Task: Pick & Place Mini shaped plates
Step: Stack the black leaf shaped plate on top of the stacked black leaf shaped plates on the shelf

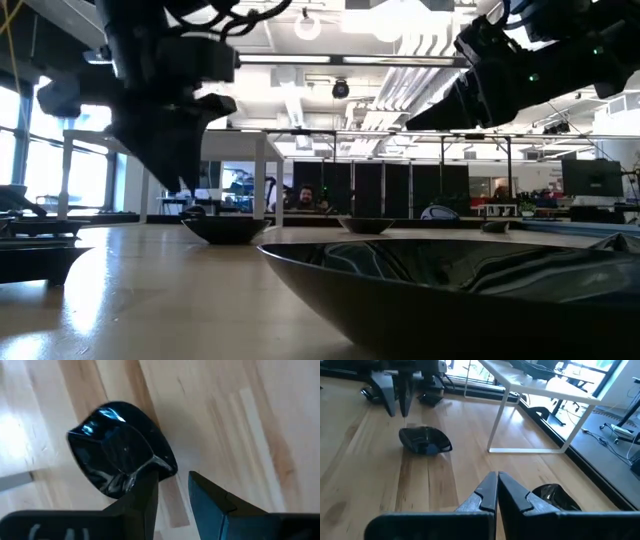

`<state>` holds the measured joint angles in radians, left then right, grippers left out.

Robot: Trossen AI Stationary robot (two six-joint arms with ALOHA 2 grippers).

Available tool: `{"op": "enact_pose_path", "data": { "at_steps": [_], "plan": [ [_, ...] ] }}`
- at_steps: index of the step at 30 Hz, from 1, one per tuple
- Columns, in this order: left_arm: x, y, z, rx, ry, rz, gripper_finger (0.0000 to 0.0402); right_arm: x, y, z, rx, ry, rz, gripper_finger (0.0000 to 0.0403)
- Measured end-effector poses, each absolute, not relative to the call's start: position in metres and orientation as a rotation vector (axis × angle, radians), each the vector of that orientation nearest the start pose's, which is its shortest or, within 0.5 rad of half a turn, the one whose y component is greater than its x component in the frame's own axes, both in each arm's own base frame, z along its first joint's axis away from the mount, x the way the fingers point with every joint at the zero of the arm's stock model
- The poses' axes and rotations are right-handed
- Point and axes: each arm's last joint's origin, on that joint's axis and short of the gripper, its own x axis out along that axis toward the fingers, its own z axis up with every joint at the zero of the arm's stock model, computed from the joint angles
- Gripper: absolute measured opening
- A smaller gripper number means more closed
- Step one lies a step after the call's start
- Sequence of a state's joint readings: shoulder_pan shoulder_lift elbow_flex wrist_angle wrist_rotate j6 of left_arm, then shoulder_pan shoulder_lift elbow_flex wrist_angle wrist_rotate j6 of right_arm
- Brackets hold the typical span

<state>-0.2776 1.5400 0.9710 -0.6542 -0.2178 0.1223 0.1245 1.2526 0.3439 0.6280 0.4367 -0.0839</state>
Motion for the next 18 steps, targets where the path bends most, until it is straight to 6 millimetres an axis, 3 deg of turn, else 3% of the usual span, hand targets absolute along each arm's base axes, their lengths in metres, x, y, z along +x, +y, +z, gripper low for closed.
{"op": "enact_pose_path", "data": {
  "at_steps": [9,18],
  "plan": [
    [0.283,-0.08,0.168,0.53,1.253,-0.125,0.0103,0.226,0.016,0.172,-0.163,0.28,-0.298,0.0001],
    [0.289,-0.08,0.164,0.545,1.22,-0.083,0.0102,0.226,0.016,0.172,-0.163,0.279,-0.297,0.0001]
  ]
}}
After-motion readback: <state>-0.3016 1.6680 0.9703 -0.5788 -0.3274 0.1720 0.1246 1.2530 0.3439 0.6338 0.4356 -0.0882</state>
